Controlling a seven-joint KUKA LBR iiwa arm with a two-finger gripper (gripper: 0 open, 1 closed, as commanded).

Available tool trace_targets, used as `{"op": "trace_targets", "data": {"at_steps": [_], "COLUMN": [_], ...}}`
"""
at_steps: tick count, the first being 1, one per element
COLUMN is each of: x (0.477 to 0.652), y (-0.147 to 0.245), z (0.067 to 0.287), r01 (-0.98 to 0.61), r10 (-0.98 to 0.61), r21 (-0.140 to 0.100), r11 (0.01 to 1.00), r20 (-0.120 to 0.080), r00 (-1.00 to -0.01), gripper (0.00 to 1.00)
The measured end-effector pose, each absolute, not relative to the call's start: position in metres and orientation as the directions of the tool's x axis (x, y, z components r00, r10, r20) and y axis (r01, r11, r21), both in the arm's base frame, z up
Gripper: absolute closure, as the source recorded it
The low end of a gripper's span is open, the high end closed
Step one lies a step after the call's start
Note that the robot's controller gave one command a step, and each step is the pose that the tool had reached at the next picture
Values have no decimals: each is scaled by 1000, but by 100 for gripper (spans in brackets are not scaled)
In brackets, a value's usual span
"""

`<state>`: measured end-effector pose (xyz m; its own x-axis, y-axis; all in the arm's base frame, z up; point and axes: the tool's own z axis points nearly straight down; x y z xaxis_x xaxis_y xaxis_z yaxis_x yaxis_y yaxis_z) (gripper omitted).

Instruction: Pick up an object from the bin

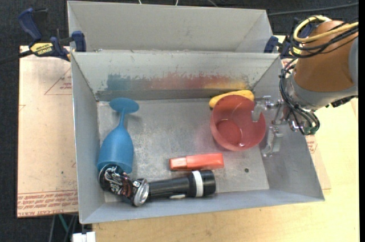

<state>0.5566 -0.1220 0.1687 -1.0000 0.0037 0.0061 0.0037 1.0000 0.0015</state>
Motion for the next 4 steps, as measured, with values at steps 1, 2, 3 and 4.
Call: {"op": "trace_targets", "data": {"at_steps": [1,2,3,4], "x": [559,572,569,605], "y": [-121,-83,-93,-121], "z": [173,69,128,99], "r01": [0,111,267,103], "r10": [0,111,267,103], "r21": [0,4,2,2], "r11": [1000,994,964,995], "r20": [-2,3,-18,-1], "r00": [-1000,-994,-964,-995], "gripper": [0,0,0,0]}}
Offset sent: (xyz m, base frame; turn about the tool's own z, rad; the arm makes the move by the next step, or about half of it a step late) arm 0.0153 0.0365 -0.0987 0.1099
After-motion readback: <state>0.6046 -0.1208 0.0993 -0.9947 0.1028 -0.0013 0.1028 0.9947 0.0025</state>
